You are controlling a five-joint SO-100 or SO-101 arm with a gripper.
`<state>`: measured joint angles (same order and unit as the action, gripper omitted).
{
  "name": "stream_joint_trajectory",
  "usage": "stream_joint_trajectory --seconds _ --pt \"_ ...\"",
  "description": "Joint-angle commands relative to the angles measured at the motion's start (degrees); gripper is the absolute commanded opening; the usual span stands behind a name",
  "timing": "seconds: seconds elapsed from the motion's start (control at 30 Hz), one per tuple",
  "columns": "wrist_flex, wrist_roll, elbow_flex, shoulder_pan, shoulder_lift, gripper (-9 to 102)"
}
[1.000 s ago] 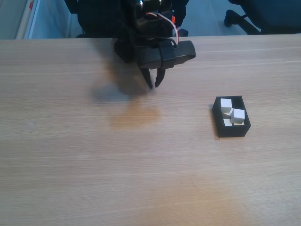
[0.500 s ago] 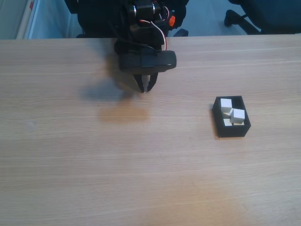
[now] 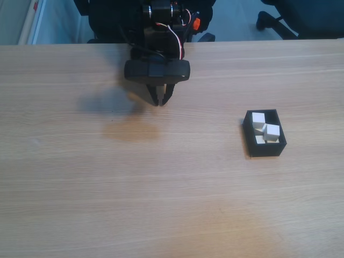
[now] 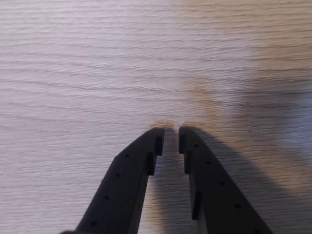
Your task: Pick blocks and place them in the box.
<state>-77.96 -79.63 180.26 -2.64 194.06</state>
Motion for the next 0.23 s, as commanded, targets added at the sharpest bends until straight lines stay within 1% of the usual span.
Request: stream_joint_trajectory --seconds 0.0,0.2 --pt "-3.2 -1.8 3.7 1.3 1.4 0" --pt "-3.2 -1.9 3.7 1.8 1.4 0"
